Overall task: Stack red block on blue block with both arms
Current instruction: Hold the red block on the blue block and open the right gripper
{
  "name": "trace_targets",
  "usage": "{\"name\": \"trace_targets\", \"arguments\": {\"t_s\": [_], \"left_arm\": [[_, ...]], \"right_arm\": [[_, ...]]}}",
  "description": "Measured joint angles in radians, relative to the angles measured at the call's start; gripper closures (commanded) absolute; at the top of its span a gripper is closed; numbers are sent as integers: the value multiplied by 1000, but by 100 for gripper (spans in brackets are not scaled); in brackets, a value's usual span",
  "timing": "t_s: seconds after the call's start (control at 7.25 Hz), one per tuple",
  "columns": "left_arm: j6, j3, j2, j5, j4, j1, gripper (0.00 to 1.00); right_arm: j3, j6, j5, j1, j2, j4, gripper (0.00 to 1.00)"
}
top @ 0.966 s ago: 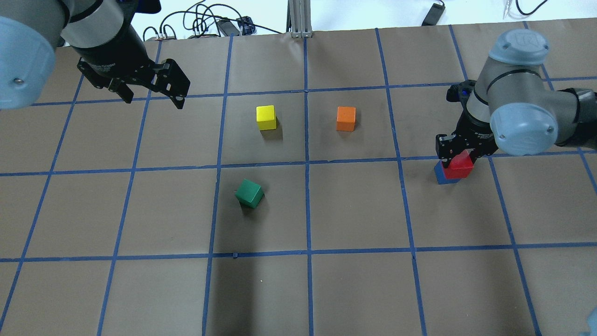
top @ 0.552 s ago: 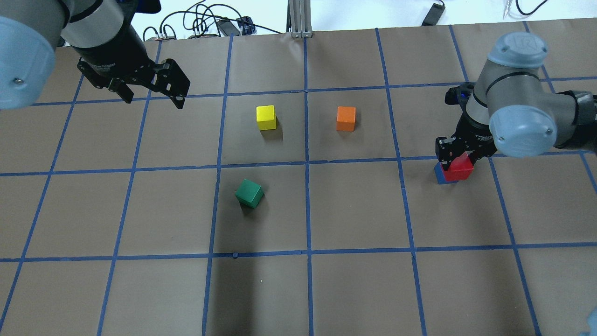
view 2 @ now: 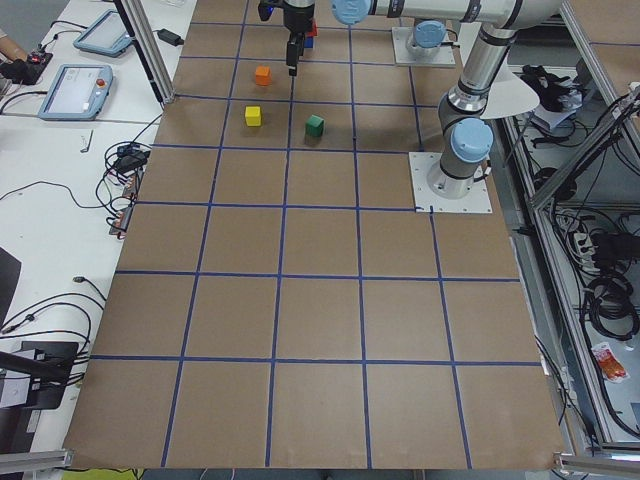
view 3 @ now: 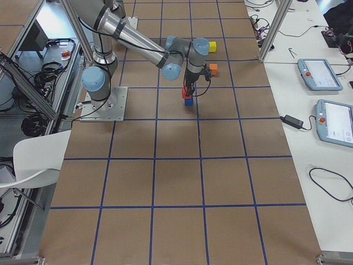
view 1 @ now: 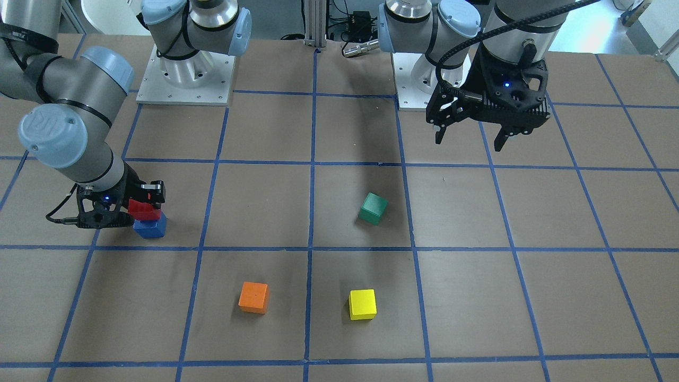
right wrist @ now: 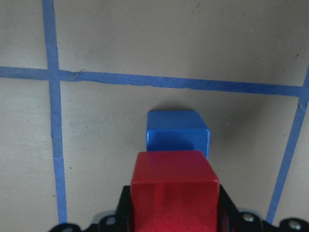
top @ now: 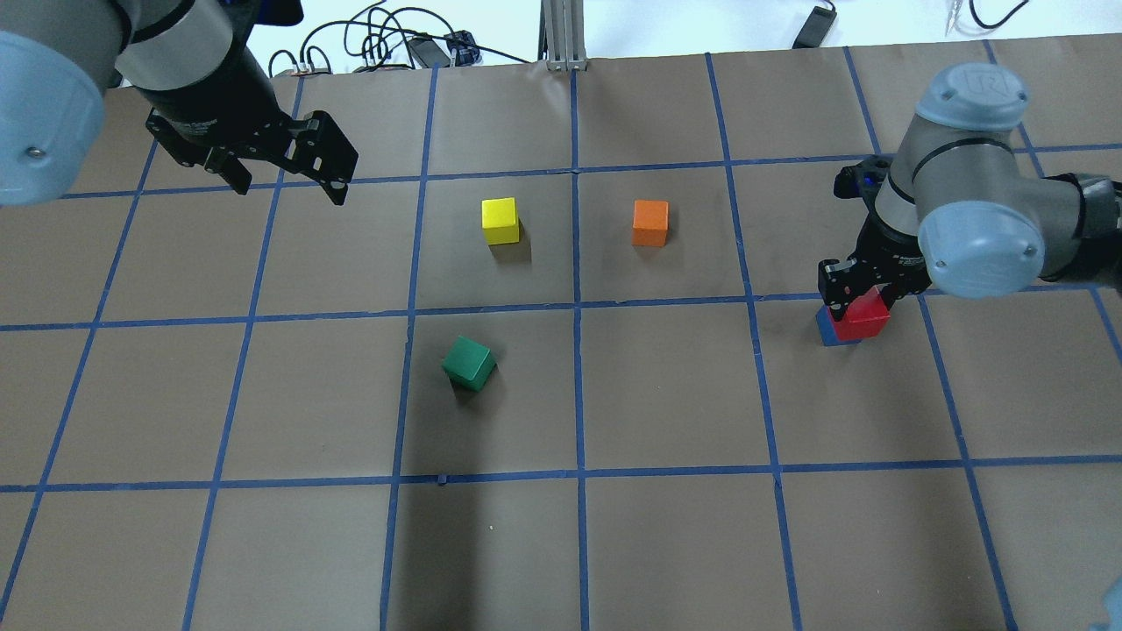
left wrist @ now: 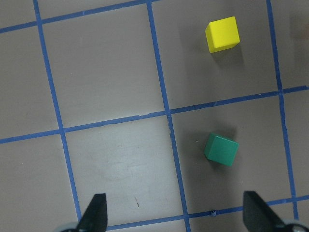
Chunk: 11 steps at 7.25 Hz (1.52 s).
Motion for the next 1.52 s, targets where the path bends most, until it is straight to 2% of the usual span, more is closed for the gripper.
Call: {"name": "trace_targets", "arguments": {"t_s": [0.14,0.28,0.41,0.69,1.1,1.24,1.52], "left_arm": [[0,0,0,0,0,0,0],[0,0,0,0,0,0,0],[0,0,0,0,0,0,0],[0,1,1,0,0,0,0],[0,1,1,0,0,0,0],[0,1,1,0,0,0,0],[0,2,1,0,0,0,0]], "right_arm": [[0,0,-1,-2,0,-2,80],[1,0,-1,-5,0,-3,52],[1,0,-1,-6,0,-3,42],[1,2,0,-7,0,-3,26],[1,2,0,-7,0,-3,16],[-1,2,-1,-7,0,-2,3],[-30,3,0,-7,-19,20,0]]}}
